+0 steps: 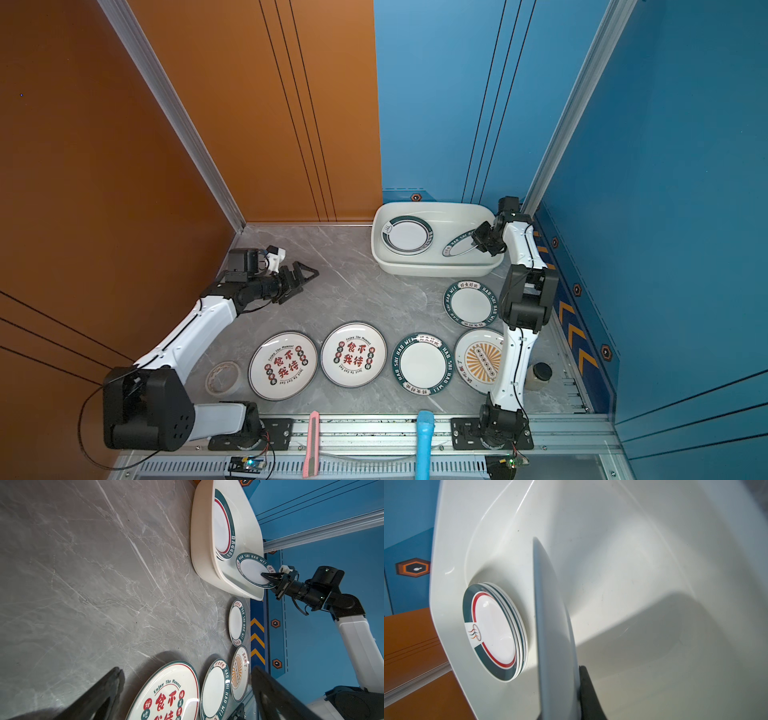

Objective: Place the plates into the plastic bin on the countertop
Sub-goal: 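Carry the plate into the bin with right gripper while left gripper withdraws, then lower the HAO SHI HAO WEI plate flat into the bin and open right gripper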

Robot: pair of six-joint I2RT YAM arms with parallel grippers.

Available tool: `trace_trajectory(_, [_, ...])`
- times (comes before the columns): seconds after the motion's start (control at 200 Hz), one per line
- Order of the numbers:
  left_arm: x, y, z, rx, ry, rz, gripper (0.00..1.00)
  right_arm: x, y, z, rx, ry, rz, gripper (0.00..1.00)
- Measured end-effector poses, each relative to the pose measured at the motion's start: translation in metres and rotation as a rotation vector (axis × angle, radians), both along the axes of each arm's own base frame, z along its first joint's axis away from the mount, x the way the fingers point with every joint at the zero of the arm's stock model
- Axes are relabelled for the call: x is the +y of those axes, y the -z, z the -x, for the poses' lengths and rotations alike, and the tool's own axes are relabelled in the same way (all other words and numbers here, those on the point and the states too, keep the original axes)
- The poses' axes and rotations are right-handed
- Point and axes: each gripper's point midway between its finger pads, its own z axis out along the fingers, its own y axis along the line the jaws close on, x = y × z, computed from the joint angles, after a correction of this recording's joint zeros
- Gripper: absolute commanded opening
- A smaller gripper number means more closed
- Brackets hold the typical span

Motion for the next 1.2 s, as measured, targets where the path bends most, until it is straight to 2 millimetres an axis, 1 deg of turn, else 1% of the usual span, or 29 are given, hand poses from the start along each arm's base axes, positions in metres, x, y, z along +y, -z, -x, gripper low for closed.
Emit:
trace_trajectory(0.07, [-0.001, 0.002, 0.001, 0.003, -0.001, 0.007, 0.98, -0.004, 0.008, -0.002, 0.014, 0.017, -0.002, 0.0])
trace_trajectory(0.21, [-0.002, 0.003, 0.001, 0.014, -0.001, 0.026, 0.98, -0.006, 0.021, -0.008, 0.036, 0.043, -0.02, 0.0])
trace_trajectory(0.315, [-0.003, 0.006, -0.003, 0.021, 0.0, 0.034, 0.98, -0.006, 0.021, -0.01, 0.036, 0.053, -0.03, 0.02])
trace_trajectory(0.476, [-0.004, 0.009, -0.012, 0.03, 0.001, 0.039, 0.98, -0.006, 0.022, -0.009, 0.044, 0.063, -0.029, 0.1])
trace_trajectory(0.601, [-0.005, 0.009, -0.016, 0.03, 0.005, 0.046, 0.98, -0.007, 0.022, -0.009, 0.046, 0.062, -0.027, 0.21])
trace_trajectory(0.716, [-0.007, 0.01, -0.018, 0.034, 0.011, 0.053, 0.98, -0.012, 0.031, -0.003, 0.084, 0.076, -0.011, 0.25])
trace_trajectory(0.876, [-0.008, 0.013, -0.019, 0.044, 0.016, 0.058, 0.98, -0.017, 0.045, 0.003, 0.126, 0.09, -0.001, 0.26])
trace_trajectory(1.201, [-0.008, 0.017, -0.02, 0.054, 0.022, 0.071, 0.98, -0.027, 0.048, 0.008, 0.15, 0.113, 0.04, 0.29])
